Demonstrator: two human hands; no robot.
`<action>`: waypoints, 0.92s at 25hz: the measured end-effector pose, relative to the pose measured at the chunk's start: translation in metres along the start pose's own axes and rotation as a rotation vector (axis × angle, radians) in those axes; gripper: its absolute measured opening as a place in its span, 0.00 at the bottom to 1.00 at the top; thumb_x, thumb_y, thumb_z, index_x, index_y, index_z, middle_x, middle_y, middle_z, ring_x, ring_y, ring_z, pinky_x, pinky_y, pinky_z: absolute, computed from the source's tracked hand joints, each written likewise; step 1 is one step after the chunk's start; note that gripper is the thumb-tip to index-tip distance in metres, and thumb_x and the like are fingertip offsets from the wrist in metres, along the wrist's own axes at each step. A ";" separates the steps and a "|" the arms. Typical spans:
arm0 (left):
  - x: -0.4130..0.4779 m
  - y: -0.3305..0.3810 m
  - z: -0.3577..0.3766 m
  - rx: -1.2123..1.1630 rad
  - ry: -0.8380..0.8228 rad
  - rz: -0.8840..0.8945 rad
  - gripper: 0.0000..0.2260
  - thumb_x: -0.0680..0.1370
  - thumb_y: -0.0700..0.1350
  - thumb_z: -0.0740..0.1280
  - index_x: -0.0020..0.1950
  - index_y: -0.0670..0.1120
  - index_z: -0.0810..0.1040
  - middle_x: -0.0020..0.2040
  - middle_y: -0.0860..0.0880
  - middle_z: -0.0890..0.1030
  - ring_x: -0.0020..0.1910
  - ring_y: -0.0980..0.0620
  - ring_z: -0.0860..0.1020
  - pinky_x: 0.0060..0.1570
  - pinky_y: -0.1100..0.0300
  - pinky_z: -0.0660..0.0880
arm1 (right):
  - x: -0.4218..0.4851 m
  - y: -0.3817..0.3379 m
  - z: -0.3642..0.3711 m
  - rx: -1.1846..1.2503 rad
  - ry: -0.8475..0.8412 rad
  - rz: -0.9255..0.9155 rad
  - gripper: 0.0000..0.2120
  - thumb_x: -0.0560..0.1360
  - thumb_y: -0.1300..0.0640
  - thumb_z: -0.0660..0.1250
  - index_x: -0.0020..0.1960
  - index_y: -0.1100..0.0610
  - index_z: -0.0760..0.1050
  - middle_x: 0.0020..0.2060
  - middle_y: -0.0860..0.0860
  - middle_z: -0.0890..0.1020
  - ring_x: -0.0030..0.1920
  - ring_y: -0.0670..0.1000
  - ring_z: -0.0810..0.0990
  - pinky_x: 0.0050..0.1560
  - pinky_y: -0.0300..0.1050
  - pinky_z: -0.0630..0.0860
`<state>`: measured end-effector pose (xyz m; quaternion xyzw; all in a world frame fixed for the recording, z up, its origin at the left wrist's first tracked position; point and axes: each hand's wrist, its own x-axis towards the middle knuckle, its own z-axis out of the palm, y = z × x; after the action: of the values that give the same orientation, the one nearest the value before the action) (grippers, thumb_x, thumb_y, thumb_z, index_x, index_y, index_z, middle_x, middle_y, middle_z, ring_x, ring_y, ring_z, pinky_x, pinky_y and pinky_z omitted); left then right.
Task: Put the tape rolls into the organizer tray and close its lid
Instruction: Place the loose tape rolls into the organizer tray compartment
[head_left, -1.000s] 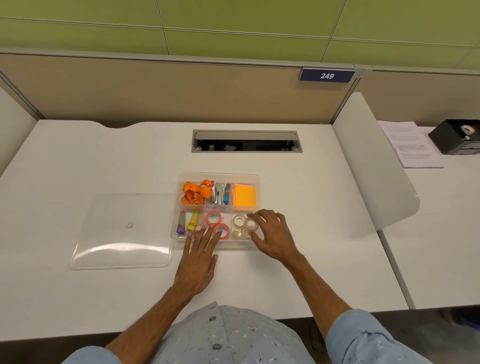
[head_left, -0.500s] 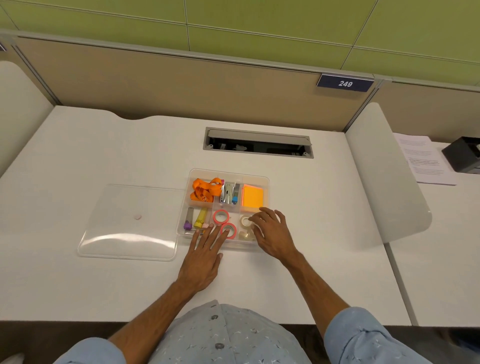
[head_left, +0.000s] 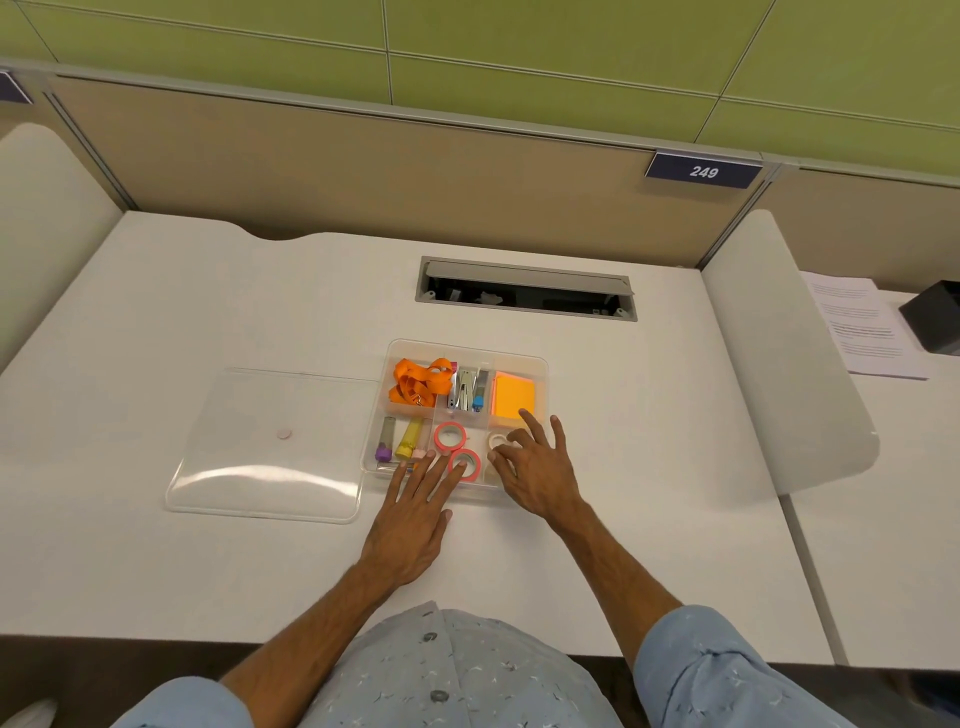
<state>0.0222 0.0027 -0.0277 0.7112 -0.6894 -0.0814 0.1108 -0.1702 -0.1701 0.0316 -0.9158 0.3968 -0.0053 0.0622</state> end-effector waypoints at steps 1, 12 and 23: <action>0.000 0.000 0.000 0.001 0.005 0.004 0.29 0.87 0.61 0.51 0.87 0.51 0.59 0.87 0.46 0.61 0.86 0.40 0.59 0.85 0.43 0.38 | 0.000 0.000 0.002 0.006 -0.004 0.004 0.36 0.84 0.35 0.41 0.60 0.47 0.86 0.67 0.51 0.83 0.81 0.59 0.65 0.80 0.73 0.49; -0.002 0.000 0.000 -0.009 -0.015 -0.010 0.30 0.88 0.62 0.48 0.88 0.51 0.58 0.88 0.46 0.59 0.87 0.41 0.56 0.85 0.40 0.44 | -0.007 0.000 0.008 0.002 0.054 0.057 0.30 0.85 0.37 0.46 0.67 0.48 0.82 0.68 0.51 0.82 0.82 0.58 0.63 0.80 0.72 0.52; -0.003 -0.001 0.001 -0.009 -0.026 -0.014 0.29 0.88 0.60 0.49 0.88 0.51 0.57 0.88 0.47 0.57 0.87 0.42 0.55 0.85 0.37 0.48 | -0.007 -0.006 0.017 0.007 0.036 0.067 0.35 0.83 0.34 0.42 0.75 0.51 0.74 0.66 0.54 0.84 0.82 0.59 0.62 0.80 0.69 0.45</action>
<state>0.0224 0.0060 -0.0289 0.7145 -0.6853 -0.0943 0.1045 -0.1693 -0.1591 0.0161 -0.9016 0.4281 -0.0212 0.0585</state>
